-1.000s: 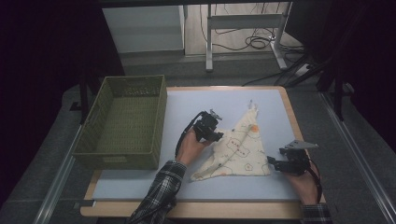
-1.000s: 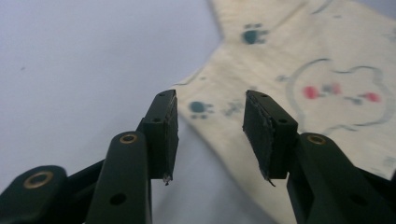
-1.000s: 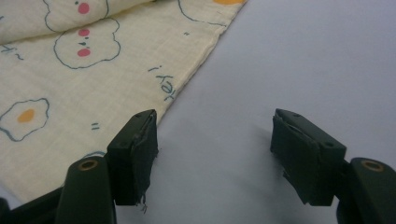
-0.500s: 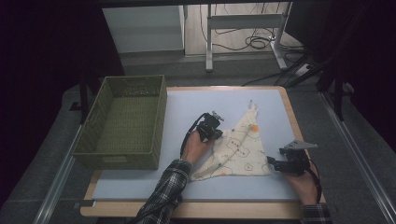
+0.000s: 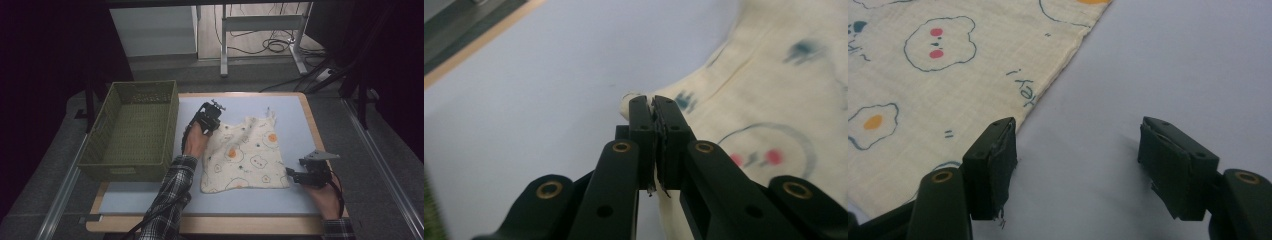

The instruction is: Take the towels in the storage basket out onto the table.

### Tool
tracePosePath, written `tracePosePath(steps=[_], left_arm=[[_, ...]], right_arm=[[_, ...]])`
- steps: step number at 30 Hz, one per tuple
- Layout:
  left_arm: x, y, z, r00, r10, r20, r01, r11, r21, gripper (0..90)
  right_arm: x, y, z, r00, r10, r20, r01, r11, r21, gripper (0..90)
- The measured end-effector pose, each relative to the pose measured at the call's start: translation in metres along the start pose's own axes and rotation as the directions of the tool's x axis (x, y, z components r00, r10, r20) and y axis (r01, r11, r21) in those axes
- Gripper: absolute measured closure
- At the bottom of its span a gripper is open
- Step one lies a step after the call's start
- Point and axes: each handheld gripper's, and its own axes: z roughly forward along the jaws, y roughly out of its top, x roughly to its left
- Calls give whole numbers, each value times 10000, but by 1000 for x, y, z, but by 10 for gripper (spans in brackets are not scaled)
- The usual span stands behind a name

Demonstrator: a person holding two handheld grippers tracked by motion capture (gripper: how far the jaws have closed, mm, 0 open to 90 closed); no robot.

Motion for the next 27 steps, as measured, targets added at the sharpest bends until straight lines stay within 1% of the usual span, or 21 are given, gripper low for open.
tracePosePath(steps=[1,3,5,6,7,8,9,10,12,13,14,15,16,17,18,19,20,22,23,25,27], left_arm=[[4,0,0,9999,-45,-125,46,10000,79,875],[14,-2,1,9985,-296,-450,310,9991,302,874],[23,-5,4,9959,-457,-785,497,9975,500,872],[28,-10,8,9943,-733,-776,783,9949,642,843],[28,-10,8,9943,-733,-776,783,9949,642,794],[30,-12,9,9936,-824,-778,870,9945,579,794],[29,-15,9,9924,-905,-832,952,9940,537,747],[29,-15,9,9926,-895,-821,937,9944,483,708],[26,-17,7,9918,-1018,-769,1038,9944,221,594],[23,-17,3,9919,-1094,-651,1095,9940,-25,559],[18,-18,-2,9920,-1241,-224,1234,9918,-331,512],[18,-18,-2,9920,-1241,-224,1234,9918,-331,505],[13,-19,-6,9925,-1222,21,1221,9913,-494,505],[8,-21,-9,9927,-1188,226,1200,9908,-628,497],[4,-23,-11,9927,-1147,379,1171,9908,-685,495],[-1,-26,-15,9926,-1078,552,1117,9910,-733,495],[-6,-30,-18,9922,-1021,712,1078,9908,-822,492],[-15,-42,-27,9890,-911,1164,1018,9907,-900,492],[-18,-46,-30,9874,-905,1300,1035,9899,-973,492],[-27,-61,-39,9819,-667,1771,861,9908,-1040,492],[-38,-79,-51,9785,-357,2031,608,9911,-1184,492]], right_arm=[[0,0,0,10000,0,0,0,10000,0,320],[0,0,0,10000,-3,-1,3,10000,-2,320],[0,0,0,10000,-5,0,5,10000,-1,320],[0,0,0,10000,-1,-1,1,10000,-4,320],[0,0,0,10000,-1,-1,1,10000,-4,320],[0,0,0,10000,2,-2,-2,10000,0,320],[0,0,0,10000,16,-5,-16,10000,-3,324],[0,0,0,10000,62,-39,-63,10000,-12,325],[-1,0,0,9999,120,-87,-120,9999,-34,327],[-1,0,-1,9998,176,-82,-177,9998,-51,337],[-2,0,-2,9996,283,-68,-283,9996,-68,366],[-2,0,-2,9996,283,-68,-283,9996,-68,366],[-2,0,-3,9995,302,-114,-302,9995,-52,393],[-2,1,-4,9990,345,-290,-346,9994,-26,426],[0,2,-7,9985,346,-424,-347,9994,-11,456],[0,2,-7,9985,346,-424,-347,9994,-11,456],[3,3,-10,9982,261,-536,-265,9996,-59,492],[4,3,-12,9979,195,-612,-202,9998,-96,508],[7,3,-14,9974,146,-708,-155,9998,-124,527],[10,3,-18,9963,86,-851,-97,9999,-122,559],[13,2,-21,9946,17,-1039,-30,9999,-124,587]])
